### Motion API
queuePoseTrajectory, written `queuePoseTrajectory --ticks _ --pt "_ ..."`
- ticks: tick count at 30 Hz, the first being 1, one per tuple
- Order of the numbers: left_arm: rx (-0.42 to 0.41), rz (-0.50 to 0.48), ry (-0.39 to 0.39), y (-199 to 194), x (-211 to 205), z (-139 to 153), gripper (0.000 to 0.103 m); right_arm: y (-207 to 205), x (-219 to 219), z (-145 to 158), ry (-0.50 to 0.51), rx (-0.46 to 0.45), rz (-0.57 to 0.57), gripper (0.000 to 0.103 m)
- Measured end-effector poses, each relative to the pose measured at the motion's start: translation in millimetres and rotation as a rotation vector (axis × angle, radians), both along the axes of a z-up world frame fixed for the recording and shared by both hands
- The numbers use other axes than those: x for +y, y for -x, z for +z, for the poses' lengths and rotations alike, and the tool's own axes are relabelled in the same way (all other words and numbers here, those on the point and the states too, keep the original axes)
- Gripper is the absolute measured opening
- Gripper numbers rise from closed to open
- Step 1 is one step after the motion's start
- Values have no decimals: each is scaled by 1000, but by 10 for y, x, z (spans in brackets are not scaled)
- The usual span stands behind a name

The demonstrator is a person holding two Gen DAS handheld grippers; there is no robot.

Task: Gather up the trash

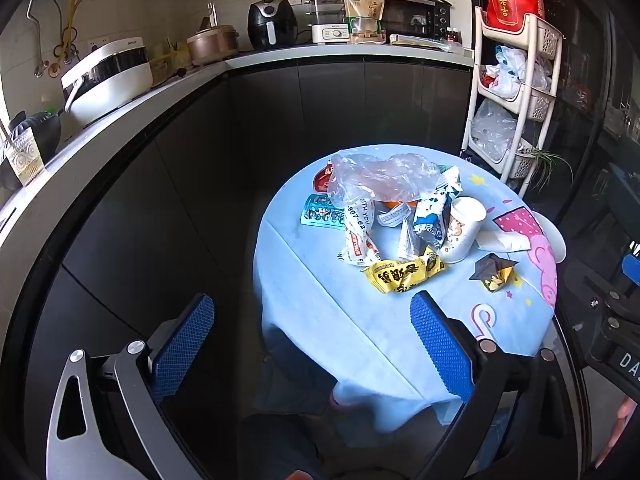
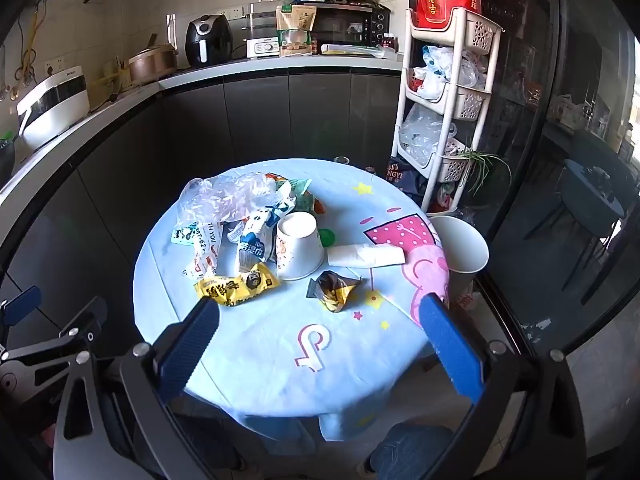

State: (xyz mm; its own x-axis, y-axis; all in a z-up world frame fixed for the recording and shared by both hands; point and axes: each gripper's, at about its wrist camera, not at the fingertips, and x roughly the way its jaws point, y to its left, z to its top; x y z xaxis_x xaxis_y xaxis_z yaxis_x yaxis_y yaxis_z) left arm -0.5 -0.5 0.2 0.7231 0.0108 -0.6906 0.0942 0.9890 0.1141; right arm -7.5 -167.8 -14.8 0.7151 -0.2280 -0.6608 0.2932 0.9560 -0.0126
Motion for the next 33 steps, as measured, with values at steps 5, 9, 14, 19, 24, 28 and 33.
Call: queuePoseTrajectory --ticks 5,9,14,19,24,28,33 --pt "0 2 1 2 -4 3 95 -4 -6 17 -3 -1 0 100" --pt "-2 -1 1 18 -11 30 95 -4 10 3 -2 -4 -2 100" --pt "-2 -5 0 26 -15 69 95 -4 8 -5 -3 -6 -1 100" --pt "-4 -3 10 24 6 58 95 22 -1 35 -3 -7 -2 100" --pt "-2 -9 11 14 -6 83 95 45 -14 50 -6 -13 -4 100" --pt "-2 -13 12 7 -12 82 95 47 -30 55 -7 -13 -6 100" --pt "-2 -12 12 11 -13 74 95 47 -49 60 -10 -13 -6 100"
